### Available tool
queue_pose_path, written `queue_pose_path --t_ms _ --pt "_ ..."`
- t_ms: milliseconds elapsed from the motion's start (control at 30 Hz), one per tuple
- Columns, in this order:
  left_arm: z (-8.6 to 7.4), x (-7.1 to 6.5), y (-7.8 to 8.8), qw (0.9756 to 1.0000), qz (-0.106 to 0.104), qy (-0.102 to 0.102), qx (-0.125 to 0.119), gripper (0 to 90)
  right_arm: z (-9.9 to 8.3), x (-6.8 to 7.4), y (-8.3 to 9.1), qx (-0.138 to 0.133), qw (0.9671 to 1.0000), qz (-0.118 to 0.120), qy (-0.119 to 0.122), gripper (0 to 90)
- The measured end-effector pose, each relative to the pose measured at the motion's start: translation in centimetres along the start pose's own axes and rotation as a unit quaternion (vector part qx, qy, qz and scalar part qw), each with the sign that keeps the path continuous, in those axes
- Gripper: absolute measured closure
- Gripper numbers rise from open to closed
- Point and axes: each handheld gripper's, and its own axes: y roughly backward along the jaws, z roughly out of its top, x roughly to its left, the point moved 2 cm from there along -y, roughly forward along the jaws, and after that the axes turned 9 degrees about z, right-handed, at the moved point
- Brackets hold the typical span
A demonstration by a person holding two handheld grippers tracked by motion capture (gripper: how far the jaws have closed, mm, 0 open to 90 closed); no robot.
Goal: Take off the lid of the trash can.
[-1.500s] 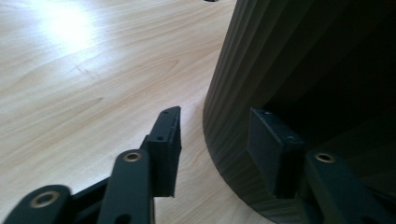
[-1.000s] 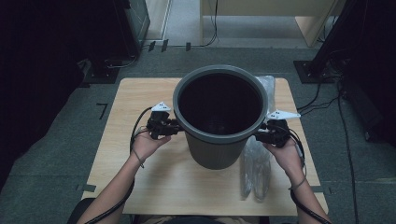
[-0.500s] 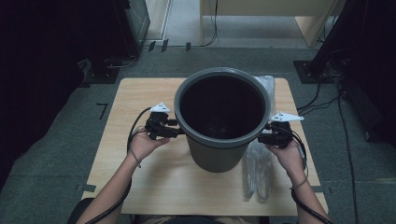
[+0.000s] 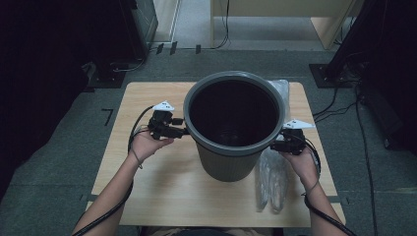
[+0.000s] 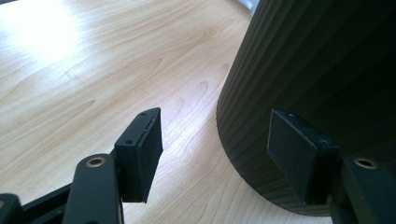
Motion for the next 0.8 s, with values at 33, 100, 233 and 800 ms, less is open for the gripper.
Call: queue_pose_path --t_ms 33,100,233,800 --pt "0.1 0.3 0.1 1.0000 0.001 0.002 0.000 34.8 -0.1 -0.1 -0.1 0.000 1.0000 -0.001 -0.003 28.4" --pt "0.2 0.3 0.1 1.0000 0.000 0.003 0.000 34.8 -0.1 -0.2 -0.2 0.001 1.0000 -0.002 -0.003 28.2" --pt "0.3 0.4 0.3 1.0000 0.000 -0.001 0.003 34.9 -0.4 -0.2 -0.4 0.003 1.0000 -0.005 -0.002 26.4" --pt "2.7 1.0 1.8 0.9999 -0.003 -0.016 0.005 34.9 -2.1 -0.9 -2.2 0.042 0.9991 -0.010 0.001 19.8"
